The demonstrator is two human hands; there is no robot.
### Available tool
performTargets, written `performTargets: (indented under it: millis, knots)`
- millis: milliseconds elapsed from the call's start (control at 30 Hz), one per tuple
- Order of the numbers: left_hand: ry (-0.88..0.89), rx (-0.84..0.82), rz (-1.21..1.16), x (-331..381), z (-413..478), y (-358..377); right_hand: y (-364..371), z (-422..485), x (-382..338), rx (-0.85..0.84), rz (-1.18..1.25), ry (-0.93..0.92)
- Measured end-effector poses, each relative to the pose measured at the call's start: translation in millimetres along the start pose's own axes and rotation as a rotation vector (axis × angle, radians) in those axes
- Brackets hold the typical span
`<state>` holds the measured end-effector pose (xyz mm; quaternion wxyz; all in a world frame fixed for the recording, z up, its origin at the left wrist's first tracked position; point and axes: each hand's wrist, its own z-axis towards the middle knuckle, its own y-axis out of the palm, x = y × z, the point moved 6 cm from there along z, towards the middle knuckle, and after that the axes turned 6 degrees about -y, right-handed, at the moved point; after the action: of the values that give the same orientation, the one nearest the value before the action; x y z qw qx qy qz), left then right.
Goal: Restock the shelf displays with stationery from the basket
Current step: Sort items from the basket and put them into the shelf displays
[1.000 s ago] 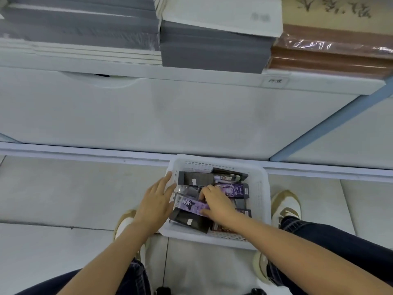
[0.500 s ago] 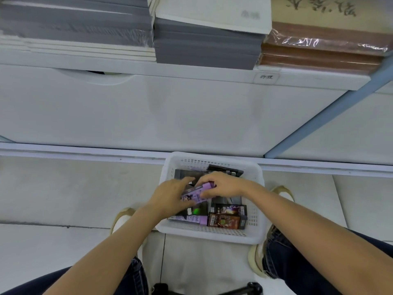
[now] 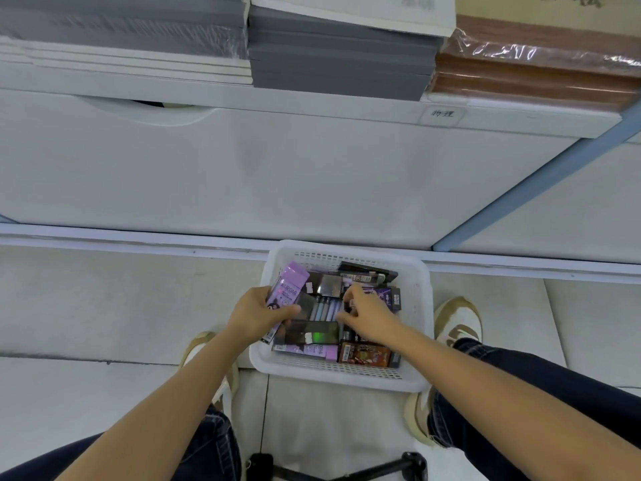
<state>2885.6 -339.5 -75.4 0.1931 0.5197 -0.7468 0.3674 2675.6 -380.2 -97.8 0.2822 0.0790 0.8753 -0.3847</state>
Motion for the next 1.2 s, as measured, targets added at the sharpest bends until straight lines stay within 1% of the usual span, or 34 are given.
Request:
performTargets:
  millis: [100,200,333,400,500,533,633,700,733,800,900,1000,1067,1200]
  knots:
    - [0.011,0.012,0.009,-0.6,1.0,0.8,13.7,3.5,-3.7,0.114,0.126,0.047]
    - [0.023,0.011,0.023,-0.6,1.3,3.8,19.9,8.0,-0.6,0.206,0.286,0.139]
    - [0.018,-0.004,0.001,-2.2,1.7,4.1,36.6,7.2,11.2,0.221,0.371,0.241]
    - [0.012,0.001,-0.012,-2.2,1.5,4.1,35.4,7.8,15.9,0.193,0.394,0.245]
    - [0.004,-0.001,-0.027,-1.3,0.8,5.0,20.2,11.1,16.3,0.095,0.305,0.110]
    - [-0.003,-0.011,-0.041,-0.7,0.6,5.6,12.5,10.8,14.5,0.083,0.316,0.062]
    - [-0.011,-0.052,-0.071,2.0,-1.2,8.9,-21.0,10.1,4.0,0.140,0.390,-0.041]
    - [-0.021,-0.038,-0.096,5.6,-2.4,10.7,-43.3,10.2,-6.0,0.173,0.483,-0.103]
    - [-0.031,-0.026,-0.131,8.1,-3.1,11.1,-51.5,9.6,-12.9,0.158,0.565,-0.133]
    - [-0.043,-0.032,-0.250,18.0,-5.7,12.6,-65.0,7.2,-29.5,0.109,0.722,-0.184]
    - [-0.044,-0.104,-0.471,42.8,-13.8,14.9,-83.6,2.0,-60.3,0.080,0.849,-0.268]
    - [0.030,-0.165,-0.597,73.7,-26.1,7.6,-107.7,-5.8,-88.7,0.137,0.874,-0.353]
    - [0.092,-0.172,-0.637,93.3,-34.4,-3.7,-131.0,-14.3,-104.6,0.222,0.865,-0.397]
    - [0.236,-0.136,-0.601,136.5,-57.7,-34.3,-190.5,-46.5,-140.4,0.400,0.842,-0.500]
